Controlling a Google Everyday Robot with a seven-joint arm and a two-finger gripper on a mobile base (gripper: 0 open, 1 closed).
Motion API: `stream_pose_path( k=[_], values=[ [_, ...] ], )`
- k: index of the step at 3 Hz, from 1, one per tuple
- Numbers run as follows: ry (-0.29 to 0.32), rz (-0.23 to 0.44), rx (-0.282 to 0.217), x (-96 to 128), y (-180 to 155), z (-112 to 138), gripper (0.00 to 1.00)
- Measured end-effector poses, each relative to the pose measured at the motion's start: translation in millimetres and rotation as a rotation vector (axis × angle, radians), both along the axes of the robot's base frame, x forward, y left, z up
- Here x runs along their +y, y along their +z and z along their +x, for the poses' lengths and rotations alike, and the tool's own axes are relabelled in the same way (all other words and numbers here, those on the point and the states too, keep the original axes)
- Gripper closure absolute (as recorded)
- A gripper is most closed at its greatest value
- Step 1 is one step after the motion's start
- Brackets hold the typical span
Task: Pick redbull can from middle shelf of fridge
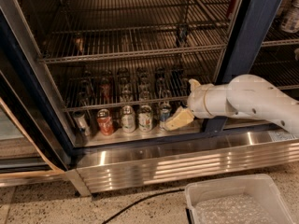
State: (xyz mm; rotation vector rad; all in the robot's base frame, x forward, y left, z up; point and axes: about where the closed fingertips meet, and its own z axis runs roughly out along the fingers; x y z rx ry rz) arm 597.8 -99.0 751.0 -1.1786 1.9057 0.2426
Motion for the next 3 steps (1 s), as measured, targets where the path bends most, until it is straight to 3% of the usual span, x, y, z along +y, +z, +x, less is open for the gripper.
stream_pose_path(
  k=[1, 3],
  values=[
    [-0.037, 0.056, -0.042, 3.0, 0.1, 32.5, 0.0],
    [-0.042, 0.081, -0.057, 11.5, -4.8, 36.7, 0.0]
  ],
)
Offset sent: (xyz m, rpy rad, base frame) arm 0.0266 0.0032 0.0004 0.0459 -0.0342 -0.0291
